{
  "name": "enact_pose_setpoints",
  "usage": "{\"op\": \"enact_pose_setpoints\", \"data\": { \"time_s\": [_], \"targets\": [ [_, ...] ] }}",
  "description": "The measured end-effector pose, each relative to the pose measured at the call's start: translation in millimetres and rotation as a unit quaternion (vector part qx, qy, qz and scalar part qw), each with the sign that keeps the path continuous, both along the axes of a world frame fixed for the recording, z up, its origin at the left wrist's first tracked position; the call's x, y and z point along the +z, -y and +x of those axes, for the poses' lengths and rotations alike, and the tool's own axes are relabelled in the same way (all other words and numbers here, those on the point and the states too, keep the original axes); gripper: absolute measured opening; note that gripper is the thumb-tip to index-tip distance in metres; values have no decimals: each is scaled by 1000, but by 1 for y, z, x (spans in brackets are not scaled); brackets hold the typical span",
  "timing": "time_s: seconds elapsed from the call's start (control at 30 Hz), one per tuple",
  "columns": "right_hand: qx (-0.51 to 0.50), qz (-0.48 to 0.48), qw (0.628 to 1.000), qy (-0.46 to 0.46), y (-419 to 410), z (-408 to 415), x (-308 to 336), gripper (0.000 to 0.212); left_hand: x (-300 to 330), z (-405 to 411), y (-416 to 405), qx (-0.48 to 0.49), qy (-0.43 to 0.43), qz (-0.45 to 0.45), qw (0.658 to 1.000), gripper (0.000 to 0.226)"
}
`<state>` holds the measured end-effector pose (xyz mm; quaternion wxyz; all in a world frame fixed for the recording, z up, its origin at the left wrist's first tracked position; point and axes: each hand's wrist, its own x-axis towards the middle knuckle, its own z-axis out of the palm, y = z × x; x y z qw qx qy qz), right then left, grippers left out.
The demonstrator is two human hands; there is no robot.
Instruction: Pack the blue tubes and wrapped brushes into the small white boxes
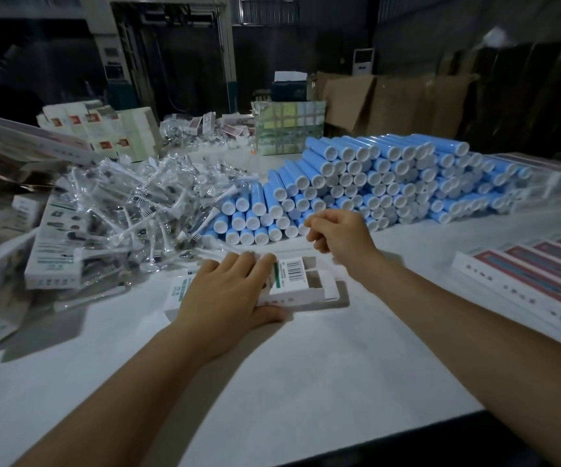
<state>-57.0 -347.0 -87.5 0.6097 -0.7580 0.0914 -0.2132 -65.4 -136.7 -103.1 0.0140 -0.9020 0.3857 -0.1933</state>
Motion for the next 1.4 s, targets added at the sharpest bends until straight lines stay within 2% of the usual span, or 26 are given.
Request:
{"op": "enact_pose_setpoints", "data": {
  "time_s": [0.17,0.33,0.47,0.57,0.73,0.83,0.93,1.07,1.2,1.4],
  "targets": [
    [-51,-201,977,52,3,22,52,27,-3,0,3,15,-2,-1,1000,91],
    [-86,-437,894,39,8,69,96,23,-3,1,4,28,3,8,1000,91],
    [-134,-564,814,-44,19,112,118,31,-5,4,5,25,3,6,1000,88],
    [-169,-611,760,-140,28,132,123,43,-7,8,6,19,-5,-6,1000,82],
    [-172,-663,682,-256,43,144,116,33,-8,12,10,17,-3,5,1000,79],
    [-177,-678,663,-262,44,151,116,31,-9,13,11,19,-1,6,1000,80],
    [-159,-714,632,-257,43,155,116,8,-9,13,13,17,-3,8,1000,82],
    [-149,-730,614,-260,38,161,114,23,-8,14,13,19,-13,12,1000,82],
    [-147,-729,616,-260,38,164,113,23,-8,14,13,20,-8,8,1000,81],
    [-131,-714,646,-235,34,160,116,21,-8,14,13,16,-9,0,1000,80]
  ]
}}
